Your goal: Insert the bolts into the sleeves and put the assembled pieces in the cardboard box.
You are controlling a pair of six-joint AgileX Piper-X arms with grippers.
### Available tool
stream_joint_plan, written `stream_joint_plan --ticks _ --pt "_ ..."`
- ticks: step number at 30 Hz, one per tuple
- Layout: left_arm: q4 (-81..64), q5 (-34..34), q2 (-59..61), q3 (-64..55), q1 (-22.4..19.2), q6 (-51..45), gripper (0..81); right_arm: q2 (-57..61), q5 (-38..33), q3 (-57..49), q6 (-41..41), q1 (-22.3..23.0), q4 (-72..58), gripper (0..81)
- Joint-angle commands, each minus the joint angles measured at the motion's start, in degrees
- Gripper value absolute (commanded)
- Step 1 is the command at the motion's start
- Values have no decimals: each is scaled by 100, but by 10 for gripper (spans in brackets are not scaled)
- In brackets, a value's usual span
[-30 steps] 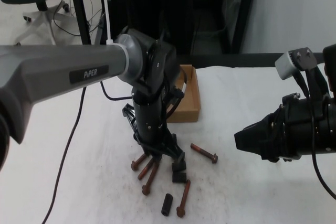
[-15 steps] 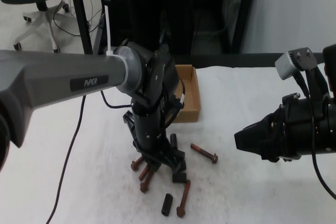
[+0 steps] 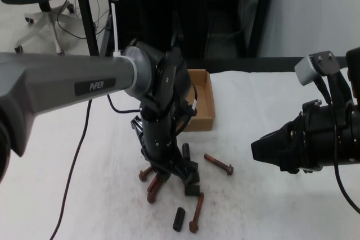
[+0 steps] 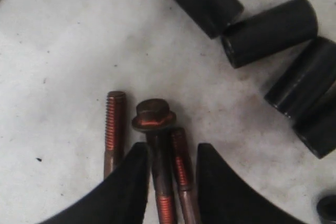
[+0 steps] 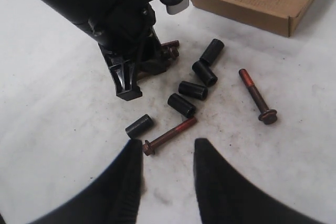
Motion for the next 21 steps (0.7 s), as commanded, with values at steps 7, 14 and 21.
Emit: stream_joint_plan --ticks 7,14,21 --pt "-27 -358 -173 -87 13 4 289 -9 -36 -39 -47 -9 20 320" --pt "-155 -713 -173 -87 148 4 289 -9 -36 -39 -47 -9 20 320" --pt "-128 -291 -173 -71 258 -248 289 -9 -36 -39 -47 -9 20 320"
